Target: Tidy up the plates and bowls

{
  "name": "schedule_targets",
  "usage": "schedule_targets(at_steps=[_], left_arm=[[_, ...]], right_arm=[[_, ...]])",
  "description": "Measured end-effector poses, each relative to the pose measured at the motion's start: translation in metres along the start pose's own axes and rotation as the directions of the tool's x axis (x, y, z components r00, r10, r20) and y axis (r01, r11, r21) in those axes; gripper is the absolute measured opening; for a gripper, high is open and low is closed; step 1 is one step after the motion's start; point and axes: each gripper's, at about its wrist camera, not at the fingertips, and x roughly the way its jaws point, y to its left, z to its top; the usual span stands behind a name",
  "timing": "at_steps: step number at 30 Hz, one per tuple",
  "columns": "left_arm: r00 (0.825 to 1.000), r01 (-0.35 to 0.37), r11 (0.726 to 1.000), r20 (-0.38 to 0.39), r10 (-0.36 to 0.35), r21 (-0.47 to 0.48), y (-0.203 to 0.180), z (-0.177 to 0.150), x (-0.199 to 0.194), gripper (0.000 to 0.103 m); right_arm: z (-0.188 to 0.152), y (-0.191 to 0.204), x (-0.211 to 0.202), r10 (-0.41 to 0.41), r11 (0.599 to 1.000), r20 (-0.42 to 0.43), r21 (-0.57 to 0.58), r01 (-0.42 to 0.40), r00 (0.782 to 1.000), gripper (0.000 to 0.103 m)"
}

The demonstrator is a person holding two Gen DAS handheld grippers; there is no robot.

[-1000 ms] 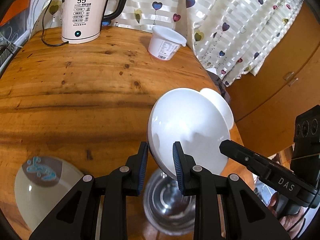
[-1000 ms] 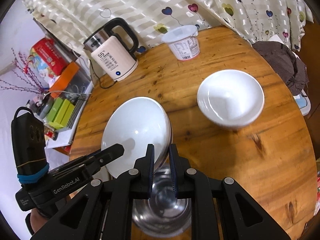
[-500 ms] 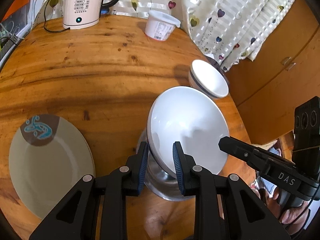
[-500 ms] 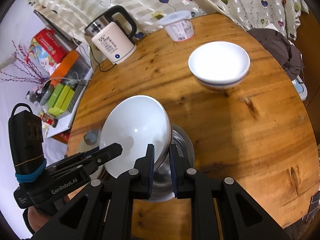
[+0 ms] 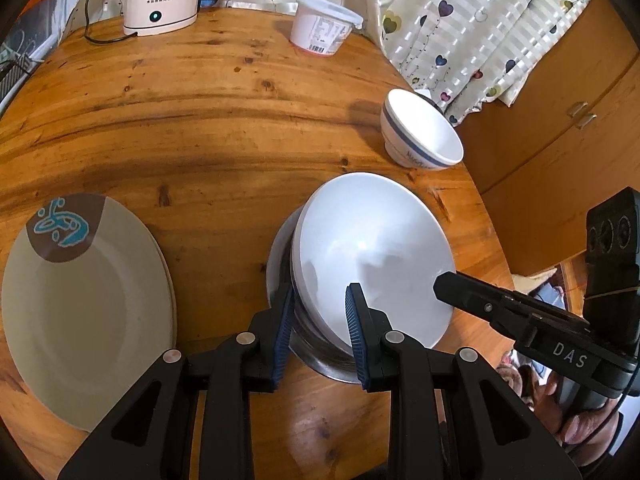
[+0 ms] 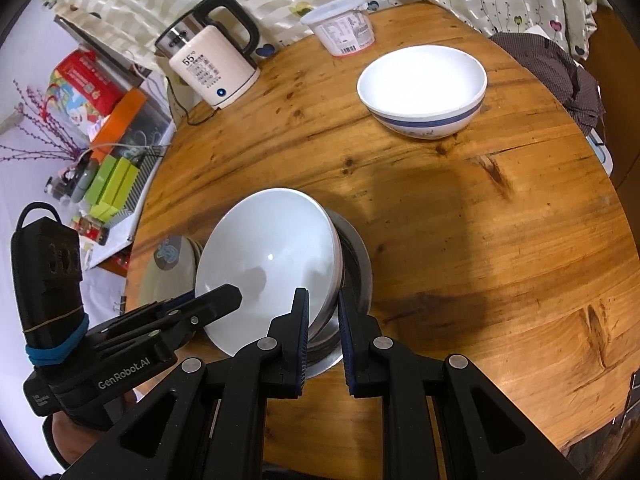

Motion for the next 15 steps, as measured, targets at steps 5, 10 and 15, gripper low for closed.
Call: schedule_targets(at_steps=[5, 10, 15], left_arm=[[1.000, -0.013, 1.000, -0.004, 0.014, 0.017, -0.0033, -0.0014, 0.0023, 0.027], [1.000, -0.025, 0.999, -0.001, 0.025, 0.031, -0.0047, -0.0016, 0.0021, 0.029], [0.999, -0.037, 0.998, 0.018, 0.036, 0.045, -0.0068, -0.0028, -0.0020, 0.030]], right_arm=[[-0.0012, -0.0027, 0.0012, -0.006, 1.000, -0.012, 0.003, 0.006, 1.000, 0.015], [-0.0006, -0.0019, 0.0022, -0.014, 1.000, -0.017, -0.003, 0.014, 1.000, 0.017], [-0.0007, -0.0019, 0.0006, -0.015, 1.000, -0.010, -0.008, 0.015, 1.000, 0.017]])
